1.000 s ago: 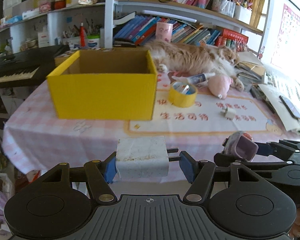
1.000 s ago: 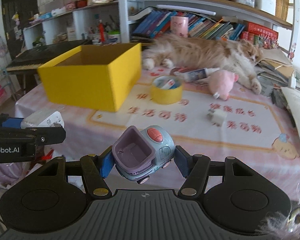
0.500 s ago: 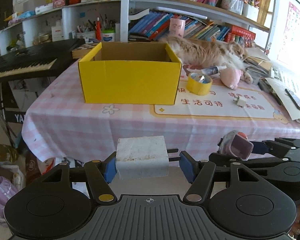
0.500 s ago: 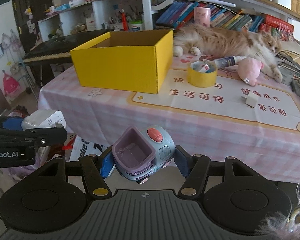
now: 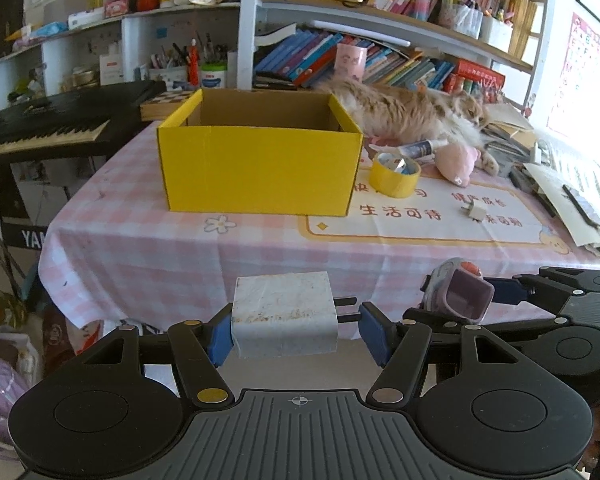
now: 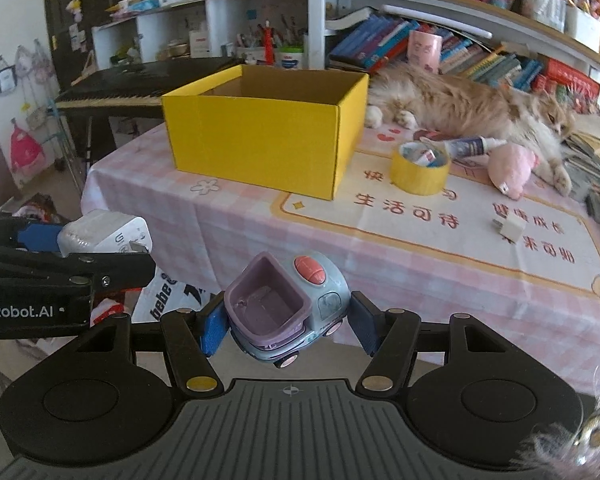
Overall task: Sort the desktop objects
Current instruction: 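Lift and carry the toy car and adapter block toward the yellow box with both tools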
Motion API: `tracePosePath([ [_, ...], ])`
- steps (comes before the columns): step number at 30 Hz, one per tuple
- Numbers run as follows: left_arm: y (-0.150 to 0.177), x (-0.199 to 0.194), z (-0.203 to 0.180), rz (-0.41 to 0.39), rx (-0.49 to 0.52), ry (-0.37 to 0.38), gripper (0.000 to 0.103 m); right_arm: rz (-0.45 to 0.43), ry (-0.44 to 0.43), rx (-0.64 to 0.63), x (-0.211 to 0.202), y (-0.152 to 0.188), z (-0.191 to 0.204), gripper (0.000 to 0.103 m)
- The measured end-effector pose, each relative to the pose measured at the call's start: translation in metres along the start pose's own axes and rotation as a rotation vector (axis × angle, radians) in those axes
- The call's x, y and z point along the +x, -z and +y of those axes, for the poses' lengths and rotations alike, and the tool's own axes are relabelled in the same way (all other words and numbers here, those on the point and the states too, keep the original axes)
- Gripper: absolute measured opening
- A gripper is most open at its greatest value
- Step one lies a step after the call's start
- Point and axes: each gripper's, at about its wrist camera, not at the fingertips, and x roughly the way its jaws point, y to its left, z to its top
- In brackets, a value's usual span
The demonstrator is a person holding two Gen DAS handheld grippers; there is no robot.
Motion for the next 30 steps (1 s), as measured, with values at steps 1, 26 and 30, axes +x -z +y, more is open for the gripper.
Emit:
tracePosePath([
  [1,0.000,0.000,0.002,0.001,-0.004,0.001,0.065,0.000,-0.002,-0.003,0.001,-0.001,0.001,0.060],
  [26,-0.015,0.024,0.028,0.005,-0.074,-0.060,0.065,0.025,-0.073,-0.058,0.041,-0.031,0.012,0.060],
  [30,-0.027,0.038,0.033,0.012,-0.091,-0.078,0.065,0.038,-0.101,-0.086,0.059,-0.045,0.008,0.060],
])
